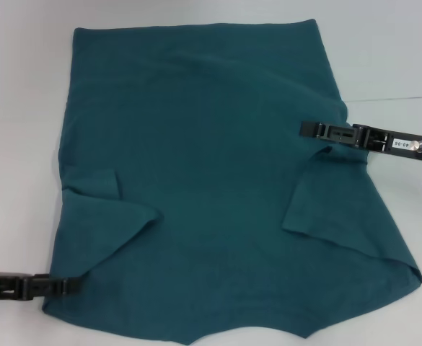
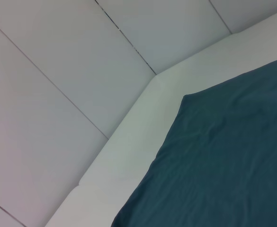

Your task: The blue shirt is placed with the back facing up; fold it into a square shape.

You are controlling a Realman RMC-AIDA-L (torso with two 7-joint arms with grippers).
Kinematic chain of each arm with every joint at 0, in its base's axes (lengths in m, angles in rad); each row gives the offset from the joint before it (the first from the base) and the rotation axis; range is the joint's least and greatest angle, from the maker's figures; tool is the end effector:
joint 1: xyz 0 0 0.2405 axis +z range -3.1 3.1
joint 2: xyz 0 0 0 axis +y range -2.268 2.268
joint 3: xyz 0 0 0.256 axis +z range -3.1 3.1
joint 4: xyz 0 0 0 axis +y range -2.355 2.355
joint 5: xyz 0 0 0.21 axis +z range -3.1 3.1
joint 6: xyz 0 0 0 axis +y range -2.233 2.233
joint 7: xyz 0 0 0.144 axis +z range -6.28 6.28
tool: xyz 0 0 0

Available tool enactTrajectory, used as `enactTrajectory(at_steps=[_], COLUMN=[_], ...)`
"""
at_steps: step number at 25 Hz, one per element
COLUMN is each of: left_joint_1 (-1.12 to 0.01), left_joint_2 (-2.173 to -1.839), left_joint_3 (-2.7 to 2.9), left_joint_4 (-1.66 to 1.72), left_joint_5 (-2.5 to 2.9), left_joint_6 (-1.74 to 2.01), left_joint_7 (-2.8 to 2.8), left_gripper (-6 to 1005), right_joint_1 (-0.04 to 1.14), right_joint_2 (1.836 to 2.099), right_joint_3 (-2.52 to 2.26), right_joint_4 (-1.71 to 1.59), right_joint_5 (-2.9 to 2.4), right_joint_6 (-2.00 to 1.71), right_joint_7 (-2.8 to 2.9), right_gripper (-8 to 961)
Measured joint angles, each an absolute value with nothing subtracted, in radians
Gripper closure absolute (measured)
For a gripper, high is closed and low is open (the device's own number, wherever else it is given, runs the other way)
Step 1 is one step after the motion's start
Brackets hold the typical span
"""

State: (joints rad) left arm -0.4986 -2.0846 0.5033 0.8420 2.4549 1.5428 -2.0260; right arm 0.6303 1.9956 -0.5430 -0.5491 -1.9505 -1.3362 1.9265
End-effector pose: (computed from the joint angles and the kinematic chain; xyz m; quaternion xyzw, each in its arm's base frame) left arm -0.3237 0.3143 0.0307 -0.8331 -0.5231 -0.1018 0.1478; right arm 0.2716 0.3890 0.0416 -0.7956 0.4816 0.3164 0.1871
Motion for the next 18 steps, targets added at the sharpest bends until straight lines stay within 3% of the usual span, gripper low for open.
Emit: enactTrajectory(at_steps=[18], left_joint_1=[-0.489], left_joint_2=[-2.088], left_joint_3=[0.514], left_joint_4=[0.852], left_joint_5=[2.514], left_joint_6=[1.526], left_joint_7=[-2.064], left_gripper=[113], right_joint_1=[0.630], right_joint_2=[1.996], right_joint_3=[-0.539], right_joint_4=[-0.550], right_joint_5=[-1.951], right_joint_6=[-1.337], right_joint_7=[1.927], right_gripper=[38])
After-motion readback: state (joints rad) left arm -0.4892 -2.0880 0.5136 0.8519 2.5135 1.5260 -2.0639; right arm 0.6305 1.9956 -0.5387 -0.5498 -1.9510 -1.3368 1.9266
